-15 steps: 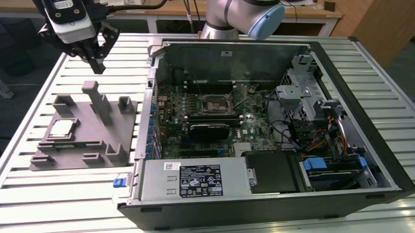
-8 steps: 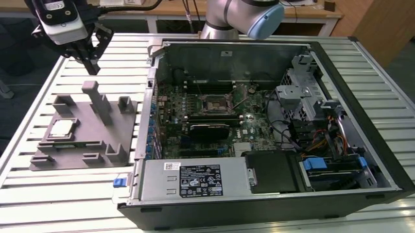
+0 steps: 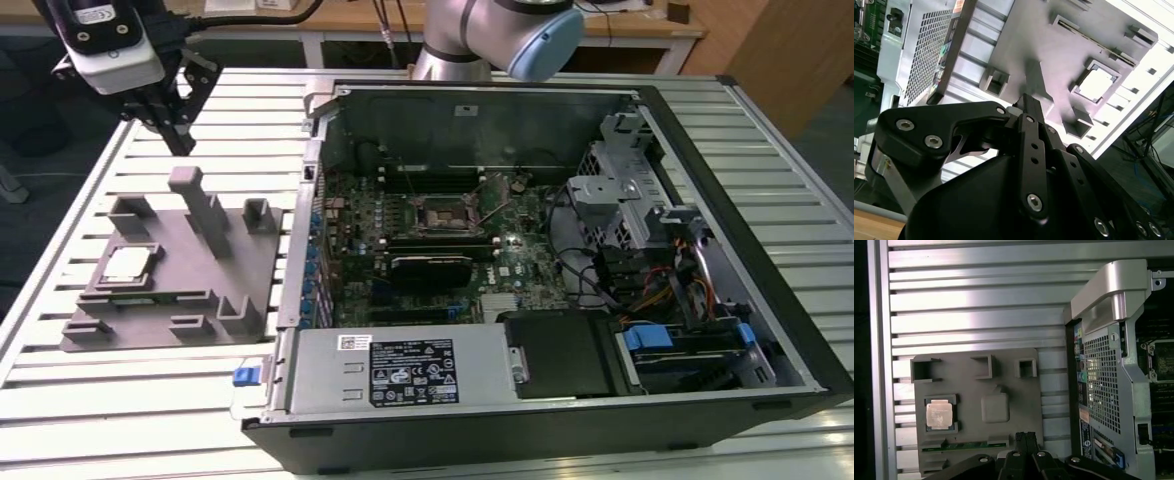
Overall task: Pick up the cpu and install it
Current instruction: 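Reach for the cpu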
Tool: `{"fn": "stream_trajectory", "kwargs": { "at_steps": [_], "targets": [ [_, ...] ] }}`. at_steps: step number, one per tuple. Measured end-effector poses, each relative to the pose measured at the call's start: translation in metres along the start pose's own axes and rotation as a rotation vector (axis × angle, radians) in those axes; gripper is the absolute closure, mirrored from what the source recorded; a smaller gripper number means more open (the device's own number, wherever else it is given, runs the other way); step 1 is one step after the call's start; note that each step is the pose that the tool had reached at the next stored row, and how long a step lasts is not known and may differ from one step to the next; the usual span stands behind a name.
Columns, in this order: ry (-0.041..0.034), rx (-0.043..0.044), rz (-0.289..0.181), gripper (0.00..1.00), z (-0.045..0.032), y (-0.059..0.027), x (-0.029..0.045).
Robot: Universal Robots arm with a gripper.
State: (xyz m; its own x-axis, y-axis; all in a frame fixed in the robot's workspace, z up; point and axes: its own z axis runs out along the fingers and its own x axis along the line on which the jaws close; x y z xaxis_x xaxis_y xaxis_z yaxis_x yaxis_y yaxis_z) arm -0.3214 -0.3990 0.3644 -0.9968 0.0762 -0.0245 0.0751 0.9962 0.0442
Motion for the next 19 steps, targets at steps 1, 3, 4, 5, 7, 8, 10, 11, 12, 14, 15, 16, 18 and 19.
{"fn": "stream_trajectory", "kwargs": {
  "at_steps": [1,3,4,5,7,8,10,11,12,14,15,16,18,19],
  "targets": [
    [0.0,0.0,0.0,0.89,0.0002,-0.0001,0.0014],
    [0.0,0.0,0.0,0.89,0.0007,-0.0003,0.0037],
    [0.0,0.0,0.0,0.89,0.0009,-0.0004,0.0048],
    [0.0,0.0,0.0,0.89,0.001,-0.0005,0.006],
    [0.0001,0.0001,0.0,0.89,0.0014,-0.0007,0.0082],
    [0.0,0.0,0.0,0.89,0.0017,-0.0008,0.0095],
    [0.0,-0.0001,0.0,0.89,0.0022,-0.0011,0.0129],
    [0.0,0.0,0.0,0.89,0.0024,-0.0012,0.0147],
    [0.0,0.0,0.0,0.89,0.0025,-0.0014,0.0169],
    [0.0,0.0,0.0,0.89,0.0029,-0.0018,0.022],
    [-0.0001,0.0,0.0,0.89,0.0031,-0.002,0.0248],
    [0.0,0.0001,0.0,0.89,0.0032,-0.0023,0.0279],
    [0.0,0.0,0.0,0.89,0.0037,-0.0028,0.0349],
    [0.0,0.0,0.0,0.89,0.0038,-0.0031,0.0383]
  ]
}}
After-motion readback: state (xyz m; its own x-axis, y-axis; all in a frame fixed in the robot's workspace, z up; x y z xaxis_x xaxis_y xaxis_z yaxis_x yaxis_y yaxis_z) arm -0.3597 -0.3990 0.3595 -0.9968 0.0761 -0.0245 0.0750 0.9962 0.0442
